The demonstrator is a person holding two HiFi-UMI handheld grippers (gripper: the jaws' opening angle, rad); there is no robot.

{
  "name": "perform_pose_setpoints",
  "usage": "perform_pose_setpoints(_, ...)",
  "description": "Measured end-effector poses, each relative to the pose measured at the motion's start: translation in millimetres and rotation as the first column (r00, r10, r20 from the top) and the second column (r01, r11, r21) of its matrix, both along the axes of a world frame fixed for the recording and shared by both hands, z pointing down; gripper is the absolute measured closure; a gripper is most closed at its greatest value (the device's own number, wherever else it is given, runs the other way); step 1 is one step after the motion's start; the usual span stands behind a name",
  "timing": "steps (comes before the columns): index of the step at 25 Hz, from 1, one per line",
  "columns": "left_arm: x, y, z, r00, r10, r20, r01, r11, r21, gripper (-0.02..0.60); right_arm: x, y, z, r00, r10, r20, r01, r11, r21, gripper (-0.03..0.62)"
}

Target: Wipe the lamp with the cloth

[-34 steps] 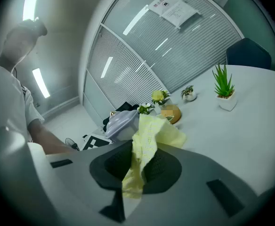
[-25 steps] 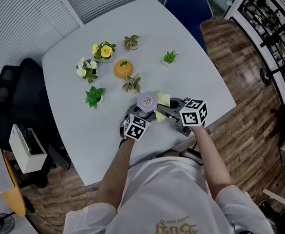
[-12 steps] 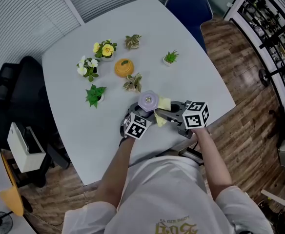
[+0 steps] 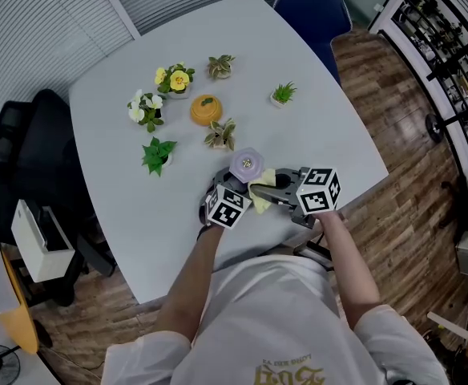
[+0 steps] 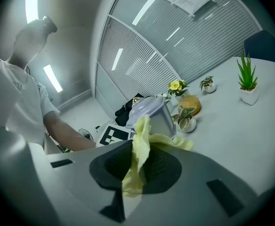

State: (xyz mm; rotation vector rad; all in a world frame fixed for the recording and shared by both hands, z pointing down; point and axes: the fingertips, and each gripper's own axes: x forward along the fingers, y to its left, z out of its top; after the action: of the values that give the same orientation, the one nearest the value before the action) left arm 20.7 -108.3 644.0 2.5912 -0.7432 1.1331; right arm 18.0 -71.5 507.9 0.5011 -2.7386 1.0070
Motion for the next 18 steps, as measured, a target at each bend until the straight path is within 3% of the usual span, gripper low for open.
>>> perform_pose_setpoints(18, 0.0, -0.9, 0.9, 1.0, -0.001, 0.0, 0.001, 1.0, 0.001, 0.276, -4.5, -4.8, 16.3, 0.999, -0.043, -0.013, 0.041, 0.996, -0.078, 0.543)
